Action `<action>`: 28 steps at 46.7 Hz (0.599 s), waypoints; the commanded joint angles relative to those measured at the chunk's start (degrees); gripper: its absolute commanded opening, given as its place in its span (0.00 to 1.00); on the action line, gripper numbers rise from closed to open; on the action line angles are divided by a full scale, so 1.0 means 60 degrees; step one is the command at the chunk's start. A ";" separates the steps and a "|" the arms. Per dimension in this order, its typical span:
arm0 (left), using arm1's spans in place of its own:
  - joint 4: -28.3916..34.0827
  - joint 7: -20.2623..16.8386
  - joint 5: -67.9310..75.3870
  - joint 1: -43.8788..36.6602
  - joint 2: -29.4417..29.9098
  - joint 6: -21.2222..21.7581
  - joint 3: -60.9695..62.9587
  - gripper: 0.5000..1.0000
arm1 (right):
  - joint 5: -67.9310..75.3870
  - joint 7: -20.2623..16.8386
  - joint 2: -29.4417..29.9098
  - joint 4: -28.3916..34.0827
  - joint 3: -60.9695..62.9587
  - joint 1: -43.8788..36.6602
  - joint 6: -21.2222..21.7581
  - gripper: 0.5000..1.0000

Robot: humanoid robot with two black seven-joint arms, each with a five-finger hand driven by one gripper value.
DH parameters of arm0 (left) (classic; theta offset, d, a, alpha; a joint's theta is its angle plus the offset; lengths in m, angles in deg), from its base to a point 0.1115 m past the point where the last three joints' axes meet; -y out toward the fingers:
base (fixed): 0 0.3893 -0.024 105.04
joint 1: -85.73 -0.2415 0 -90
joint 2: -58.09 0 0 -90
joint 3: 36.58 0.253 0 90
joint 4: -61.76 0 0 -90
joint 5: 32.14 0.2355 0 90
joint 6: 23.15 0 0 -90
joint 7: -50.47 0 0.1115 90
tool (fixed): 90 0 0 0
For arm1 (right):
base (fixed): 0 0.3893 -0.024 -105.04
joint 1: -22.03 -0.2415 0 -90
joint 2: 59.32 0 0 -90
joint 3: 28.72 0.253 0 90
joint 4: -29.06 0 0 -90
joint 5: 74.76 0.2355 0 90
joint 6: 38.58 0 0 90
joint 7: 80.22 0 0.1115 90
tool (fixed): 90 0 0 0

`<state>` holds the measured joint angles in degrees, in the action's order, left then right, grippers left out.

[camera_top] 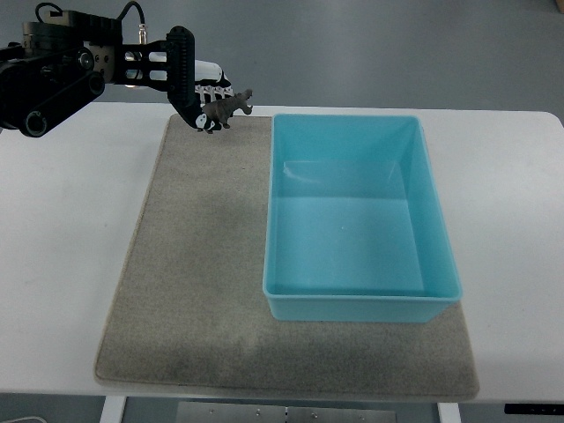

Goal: Place brown hippo in blue box with left hand
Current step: 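Lift the hippo with the left hand and carry it over the blue box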

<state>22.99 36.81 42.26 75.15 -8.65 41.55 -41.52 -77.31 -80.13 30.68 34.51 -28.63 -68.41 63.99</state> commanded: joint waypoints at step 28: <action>-0.2371 -0.0081 -0.0067 0.0679 -0.0054 0.0116 -0.0319 0.00 | 0.0000 0.0000 0.0000 0.0000 0.0000 0.0000 -0.0015 0.87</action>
<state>10.67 36.41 41.96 79.27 -8.99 42.24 -43.26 -77.30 -80.14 30.68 34.51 -28.63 -68.40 63.97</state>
